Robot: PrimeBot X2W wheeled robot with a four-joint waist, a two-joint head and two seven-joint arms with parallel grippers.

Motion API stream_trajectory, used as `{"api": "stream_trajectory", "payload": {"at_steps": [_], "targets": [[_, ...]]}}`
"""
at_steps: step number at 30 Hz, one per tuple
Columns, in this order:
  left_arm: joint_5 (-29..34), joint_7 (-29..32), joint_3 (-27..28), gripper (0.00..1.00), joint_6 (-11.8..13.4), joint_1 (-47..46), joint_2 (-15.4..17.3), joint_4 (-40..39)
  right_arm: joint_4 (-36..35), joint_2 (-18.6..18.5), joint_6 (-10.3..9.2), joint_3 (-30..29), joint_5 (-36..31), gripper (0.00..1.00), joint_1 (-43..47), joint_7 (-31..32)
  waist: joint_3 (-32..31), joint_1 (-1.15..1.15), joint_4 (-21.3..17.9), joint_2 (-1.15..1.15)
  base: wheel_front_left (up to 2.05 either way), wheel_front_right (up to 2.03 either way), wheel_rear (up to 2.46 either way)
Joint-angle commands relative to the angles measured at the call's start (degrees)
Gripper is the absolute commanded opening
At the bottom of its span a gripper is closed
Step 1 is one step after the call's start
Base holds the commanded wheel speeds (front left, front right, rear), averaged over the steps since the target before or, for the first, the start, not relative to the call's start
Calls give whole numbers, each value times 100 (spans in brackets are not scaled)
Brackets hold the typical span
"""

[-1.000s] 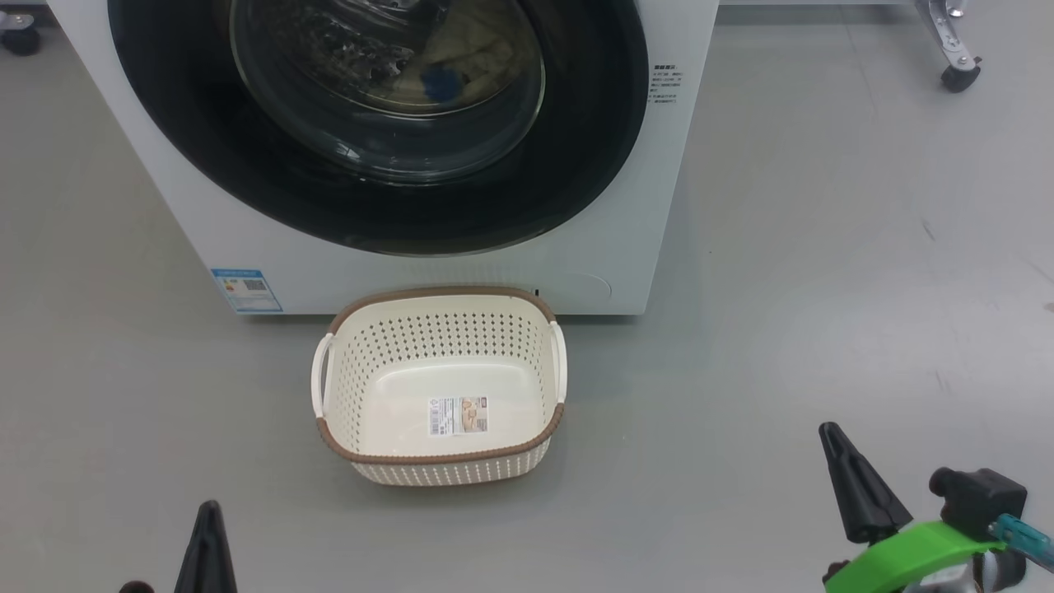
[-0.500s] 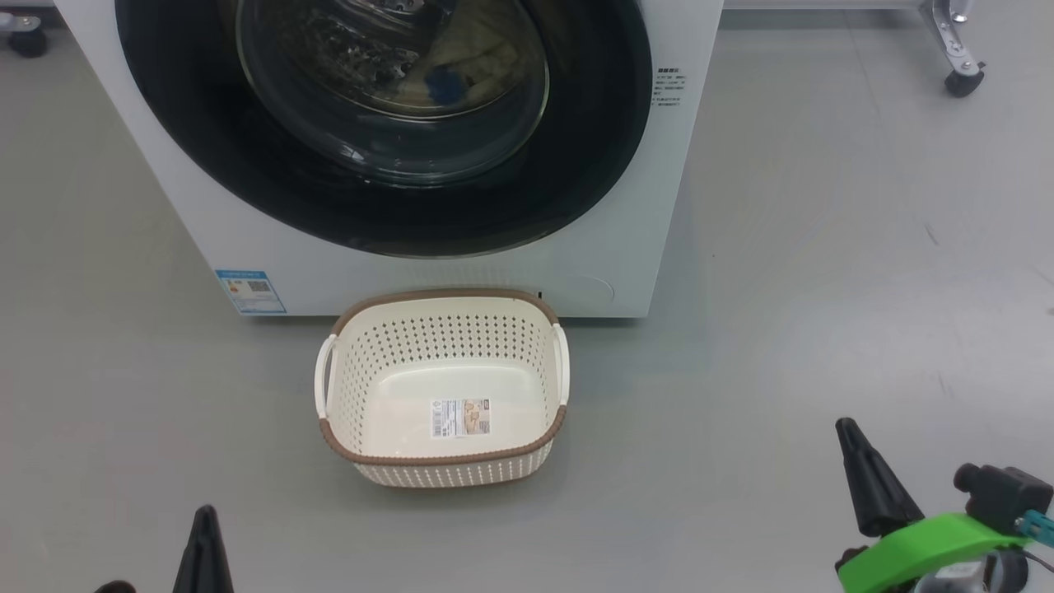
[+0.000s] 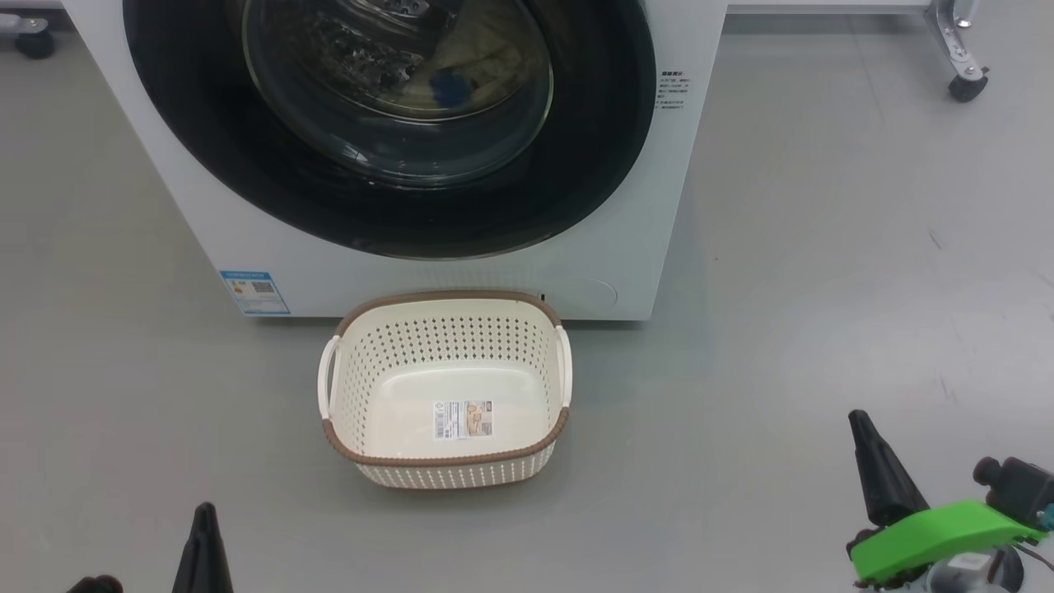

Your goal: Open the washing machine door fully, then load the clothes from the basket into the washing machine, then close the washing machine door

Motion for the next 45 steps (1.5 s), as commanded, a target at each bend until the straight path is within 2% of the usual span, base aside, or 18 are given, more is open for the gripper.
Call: {"api": "stream_trajectory", "payload": {"at_steps": [1, 45], "targets": [[-178, 51, 118, 0, -12, -274, 34, -150, -151, -34, -6, -54, 187, 0, -298, 34, -4, 0, 4, 0, 0, 0, 0], [-2856, 776, 296, 0, -28, -755, 20, 107, -91, 98, -14, -409, 2703, 0, -588, 735, -87, 0, 102, 0, 0, 0, 0]]}}
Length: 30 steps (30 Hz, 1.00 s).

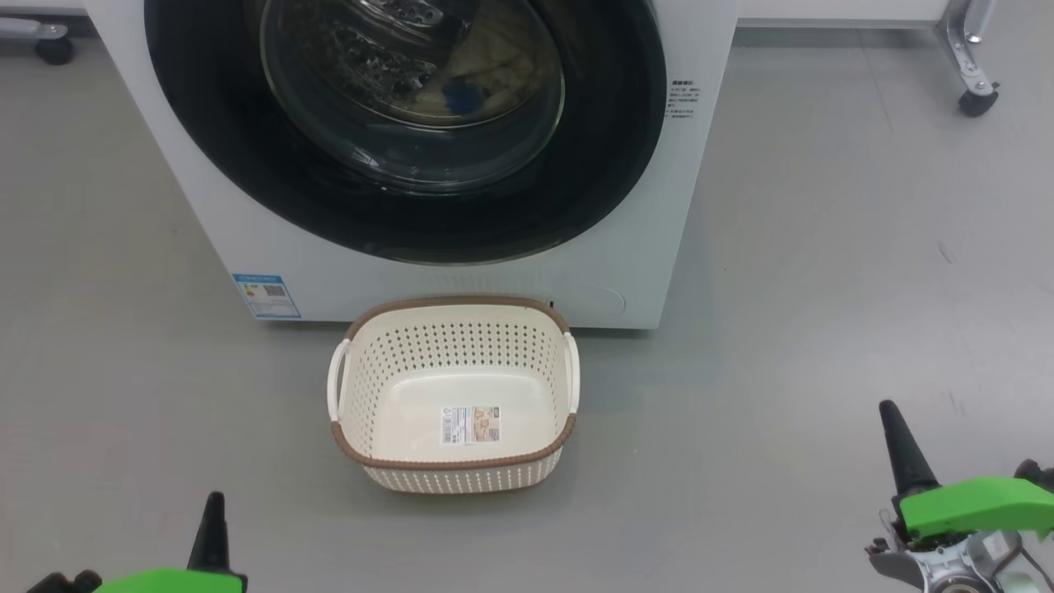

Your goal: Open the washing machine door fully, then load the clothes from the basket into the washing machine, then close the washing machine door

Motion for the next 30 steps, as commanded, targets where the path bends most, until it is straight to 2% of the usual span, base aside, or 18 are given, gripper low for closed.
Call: {"api": "stream_trajectory", "payload": {"at_steps": [1, 30], "targets": [[-196, 46, 155, 0, -26, -322, 37, -148, -159, -25, -12, 7, 195, 0, -348, 53, -4, 0, 5, 0, 0, 0, 0], [-2000, 536, 275, 0, -37, -646, 27, 25, -117, 83, -17, -260, 1869, 0, -546, 547, -61, 0, 71, 0, 0, 0, 0]]}}
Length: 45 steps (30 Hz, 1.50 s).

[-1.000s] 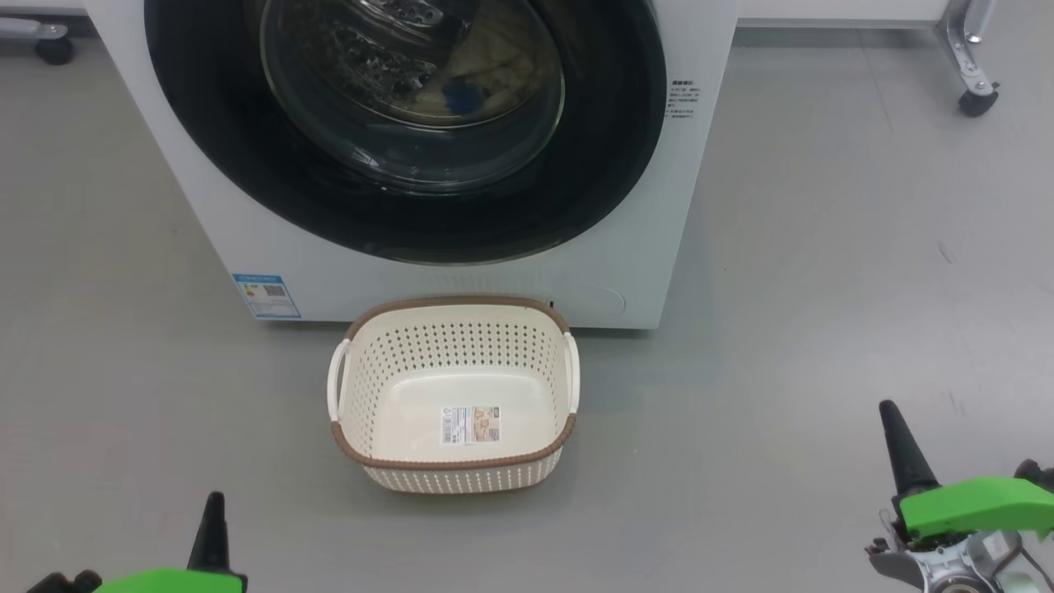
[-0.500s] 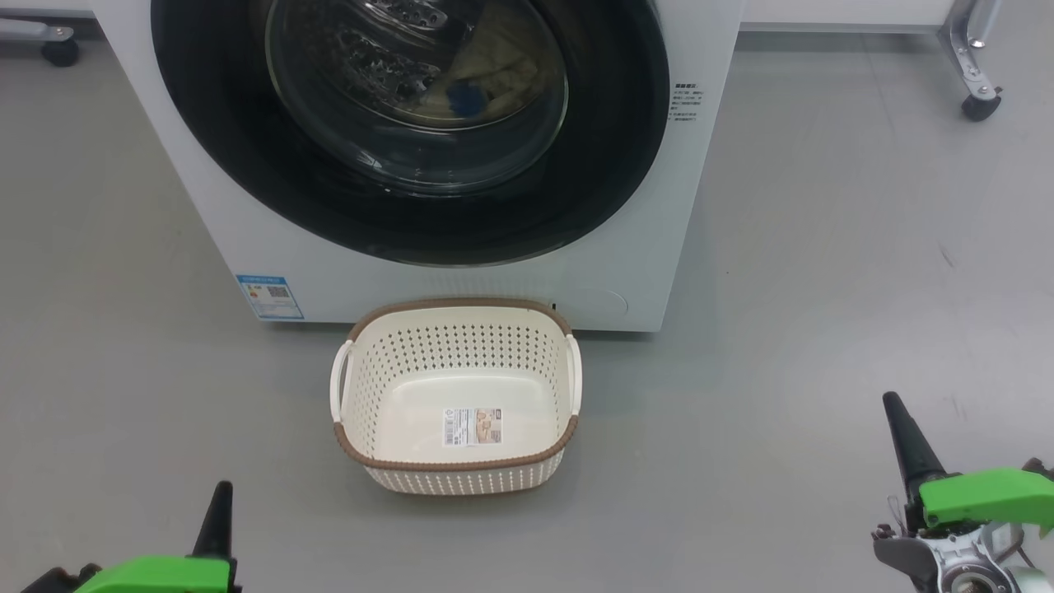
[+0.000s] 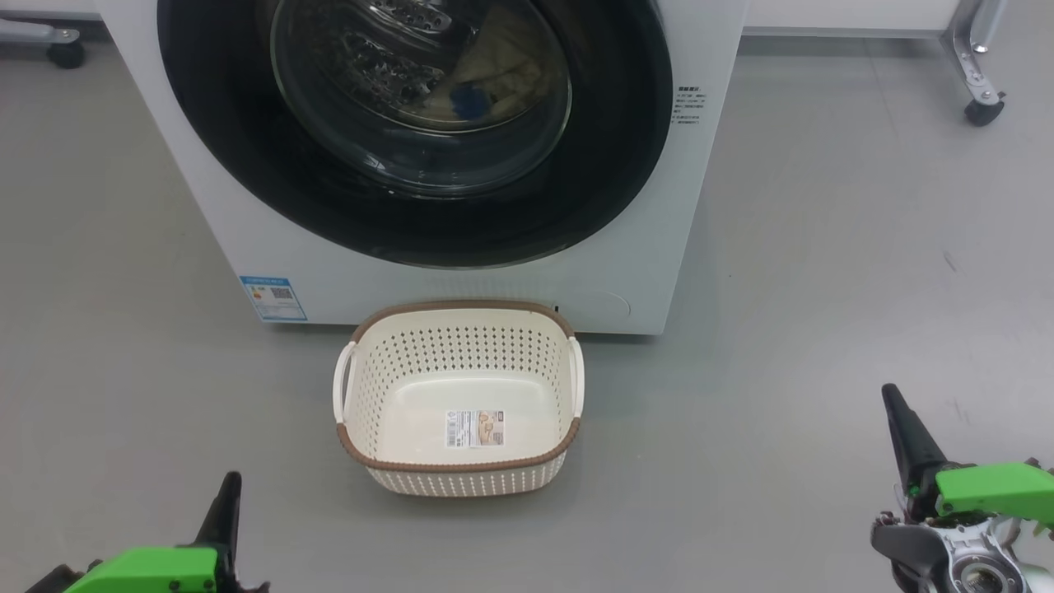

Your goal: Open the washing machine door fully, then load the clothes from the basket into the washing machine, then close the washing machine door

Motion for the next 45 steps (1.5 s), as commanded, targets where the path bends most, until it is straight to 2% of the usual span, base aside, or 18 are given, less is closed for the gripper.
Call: {"api": "stream_trajectory", "payload": {"at_steps": [1, 16, 45], "targets": [[-164, 46, 208, 0, -36, -322, 40, -150, -173, -41, -15, 40, 152, 0, -331, 46, -3, 0, 3, 0, 0, 0, 0], [-1079, 294, 269, 0, -42, -486, 35, -63, -152, 17, -17, -100, 997, 0, -432, 300, -31, 0, 37, 0, 0, 0, 0], [-1081, 293, 267, 0, -42, -486, 35, -63, -150, 42, -17, -135, 968, 0, -435, 328, -31, 0, 37, 0, 0, 0, 0]]}}
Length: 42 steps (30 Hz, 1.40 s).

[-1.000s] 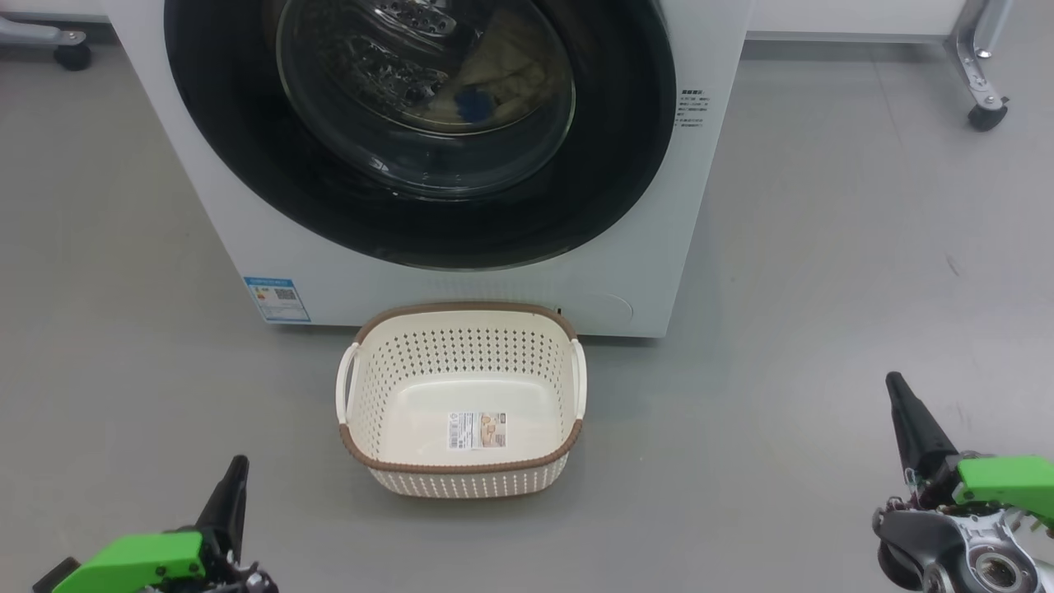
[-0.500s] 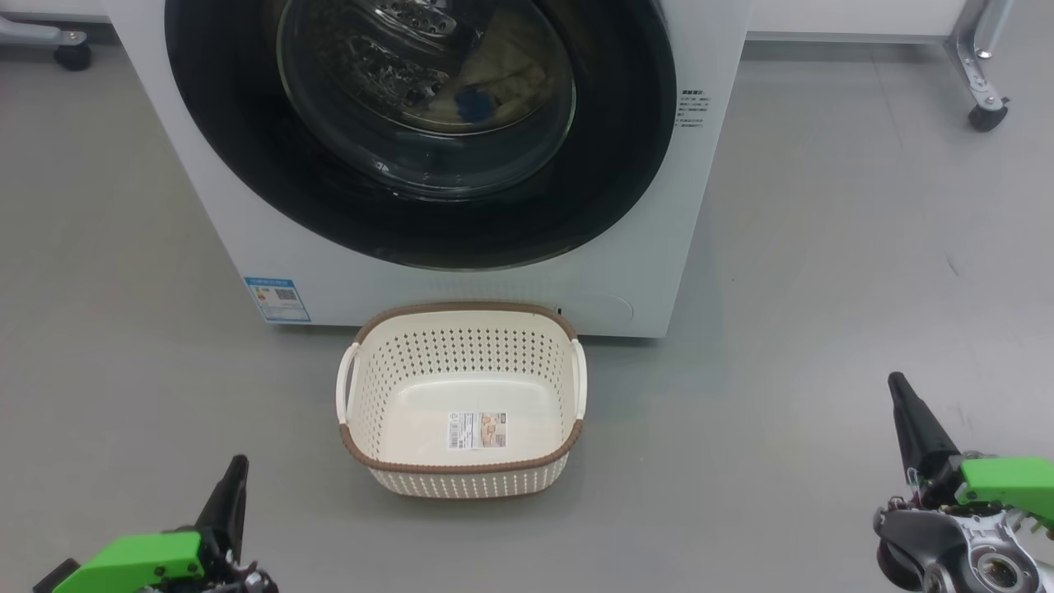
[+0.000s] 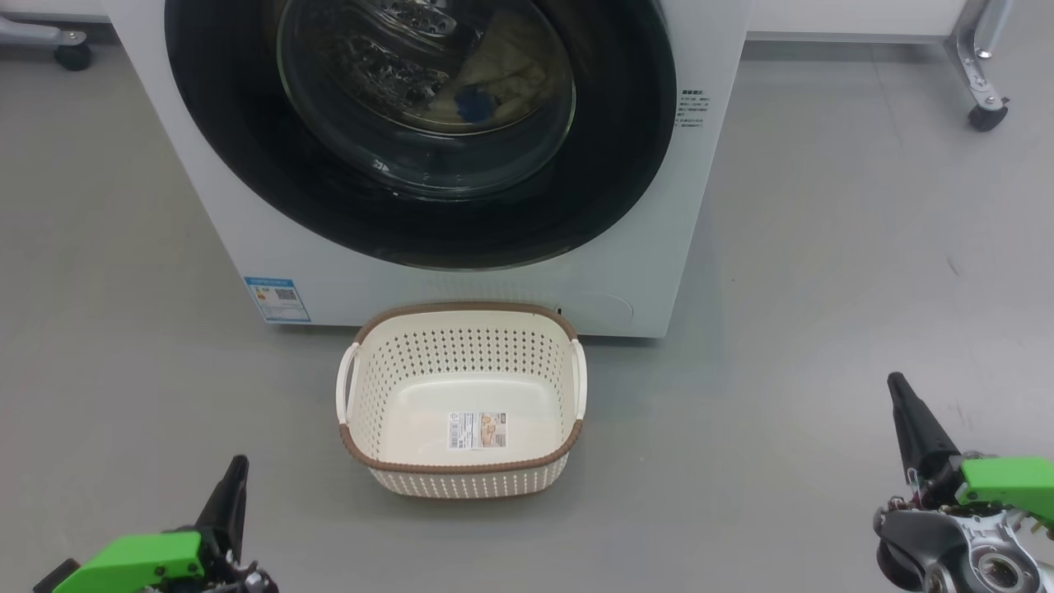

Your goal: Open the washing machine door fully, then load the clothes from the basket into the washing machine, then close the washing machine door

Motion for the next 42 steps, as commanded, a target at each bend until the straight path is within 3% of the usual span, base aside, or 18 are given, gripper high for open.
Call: {"api": "stream_trajectory", "payload": {"at_steps": [1, 42], "targets": [[-28, 45, 200, 0, -41, -283, 53, -160, -179, -26, -17, 90, -4, 0, -319, 35, 0, 0, 0, 0, 0, 0, 0], [-30, 43, 197, 0, -41, -282, 53, -161, -178, -3, -17, 56, -32, 0, -322, 62, 0, 0, 0, 0, 0, 0, 0]]}}
